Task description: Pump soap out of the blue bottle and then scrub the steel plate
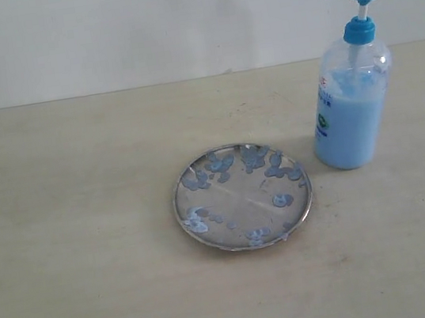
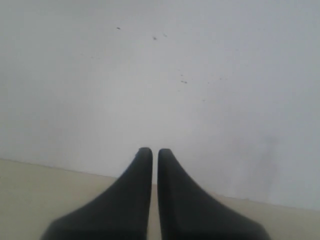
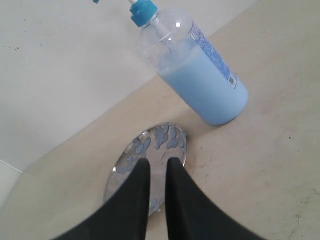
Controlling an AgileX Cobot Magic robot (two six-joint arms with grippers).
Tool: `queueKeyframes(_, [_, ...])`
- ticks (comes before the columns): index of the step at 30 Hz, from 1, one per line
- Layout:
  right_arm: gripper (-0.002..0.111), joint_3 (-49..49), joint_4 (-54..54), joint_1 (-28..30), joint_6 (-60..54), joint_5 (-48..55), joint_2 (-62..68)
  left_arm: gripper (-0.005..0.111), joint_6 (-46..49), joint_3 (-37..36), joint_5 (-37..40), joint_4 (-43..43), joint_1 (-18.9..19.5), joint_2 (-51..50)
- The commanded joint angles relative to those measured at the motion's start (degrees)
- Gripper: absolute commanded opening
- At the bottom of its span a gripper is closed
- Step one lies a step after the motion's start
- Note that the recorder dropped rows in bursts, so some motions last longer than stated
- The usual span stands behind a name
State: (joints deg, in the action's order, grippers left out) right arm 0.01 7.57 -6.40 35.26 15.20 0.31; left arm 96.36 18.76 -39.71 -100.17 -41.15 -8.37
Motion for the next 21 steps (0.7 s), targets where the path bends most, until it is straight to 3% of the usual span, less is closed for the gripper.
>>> queueKeyframes(1, [0.001,0.0,-0.8,0.2,-0.1,-0.5,-0.3,0.004,2.7,10.8,7.4,0.2,-5.5,-23.6])
queueKeyframes(6, [0.001,0.0,-0.8,0.2,-0.1,-0.5,-0.3,0.004,2.1,25.1,23.9,0.2,-7.5,-54.9])
queueKeyframes(9, [0.001,0.0,-0.8,0.2,-0.1,-0.5,-0.3,0.004,-9.6,28.2,37.9,0.2,-7.4,-68.1])
queueKeyframes(13, [0.001,0.0,-0.8,0.2,-0.1,-0.5,-0.3,0.004,-25.2,28.4,64.5,2.3,-6.3,-82.1])
queueKeyframes(16, [0.001,0.0,-0.8,0.2,-0.1,-0.5,-0.3,0.004,-31.5,29.3,78.0,10.9,-5.4,-87.8])
queueKeyframes(18, [0.001,0.0,-0.8,0.2,-0.1,-0.5,-0.3,0.004,-40.7,30.7,79.4,20.2,-5.2,-89.3])
queueKeyframes(21, [0.001,0.0,-0.8,0.2,-0.1,-0.5,-0.3,0.004,-60.4,36.8,78.8,44.4,-4.1,-90.0])
